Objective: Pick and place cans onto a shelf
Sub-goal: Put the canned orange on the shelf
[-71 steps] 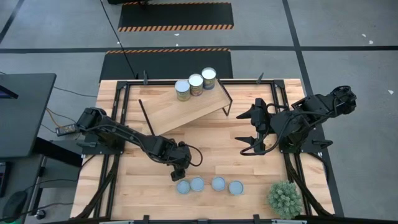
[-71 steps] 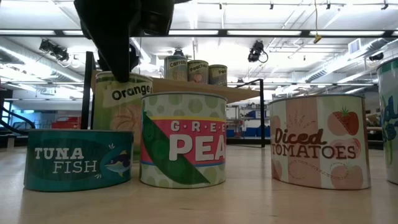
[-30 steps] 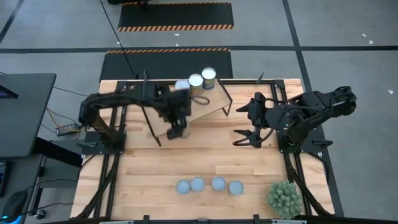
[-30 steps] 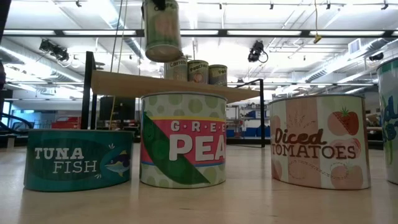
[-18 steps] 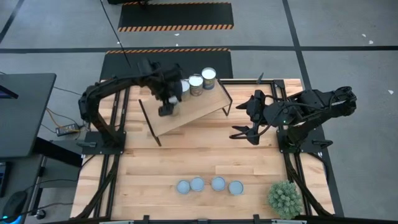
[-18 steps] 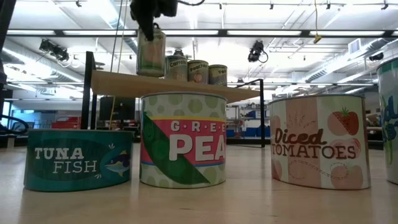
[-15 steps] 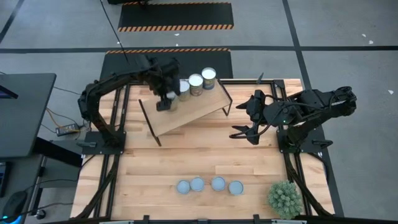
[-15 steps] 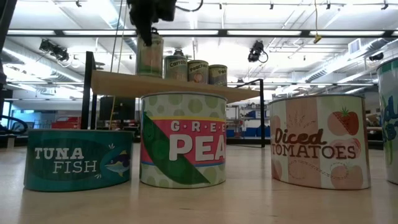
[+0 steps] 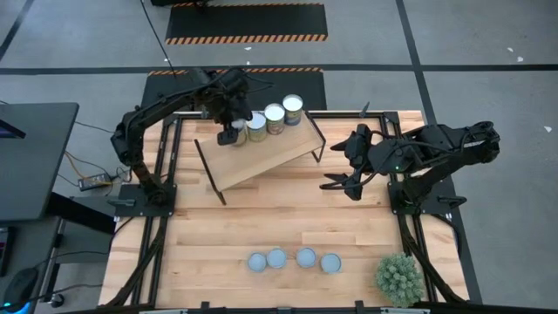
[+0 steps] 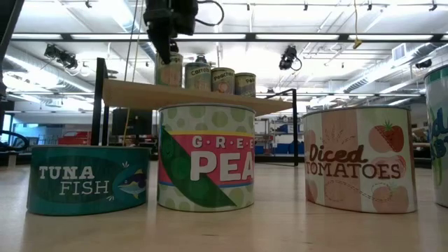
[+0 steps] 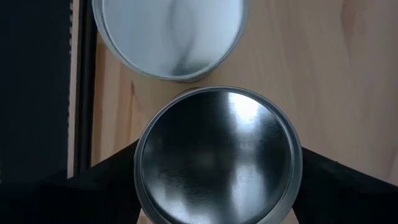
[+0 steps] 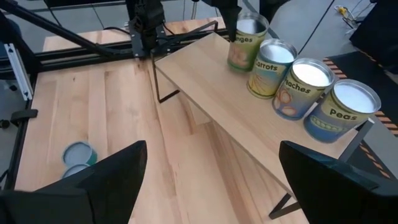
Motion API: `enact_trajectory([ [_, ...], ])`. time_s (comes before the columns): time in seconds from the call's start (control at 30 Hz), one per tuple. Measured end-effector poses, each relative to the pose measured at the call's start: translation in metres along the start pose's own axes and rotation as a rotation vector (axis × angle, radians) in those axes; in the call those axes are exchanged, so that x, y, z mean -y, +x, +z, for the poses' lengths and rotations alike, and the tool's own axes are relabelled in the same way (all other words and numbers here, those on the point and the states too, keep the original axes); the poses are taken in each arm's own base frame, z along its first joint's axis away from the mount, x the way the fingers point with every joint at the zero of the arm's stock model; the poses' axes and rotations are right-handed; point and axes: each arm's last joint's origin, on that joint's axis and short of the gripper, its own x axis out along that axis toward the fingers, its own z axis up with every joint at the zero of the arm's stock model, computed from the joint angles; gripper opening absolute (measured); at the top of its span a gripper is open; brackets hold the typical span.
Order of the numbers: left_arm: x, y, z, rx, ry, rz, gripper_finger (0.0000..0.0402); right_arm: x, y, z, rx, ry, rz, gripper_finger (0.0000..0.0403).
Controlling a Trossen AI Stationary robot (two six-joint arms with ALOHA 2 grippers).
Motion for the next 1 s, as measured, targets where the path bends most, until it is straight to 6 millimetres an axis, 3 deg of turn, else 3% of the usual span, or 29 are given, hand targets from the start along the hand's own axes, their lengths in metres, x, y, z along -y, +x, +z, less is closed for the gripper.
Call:
enact_trajectory([
  [0.4,-0.007,-0.001,-0.003,0.017,0.005,-0.007,0.0317,0.000,0.000,0.000,0.000,-0.003,-0.001,0.0373],
  [0.63,-0.004,0.013,0.004,-0.020,0.013,-0.057,0.0321,0.000,0.000,0.001,0.009,-0.005,0.004,0.0373],
  [1.0,0.001,0.018,0.009,-0.059,-0.033,-0.013,0.0367,0.000,0.000,0.002,0.013,-0.003,0.006,0.0373],
])
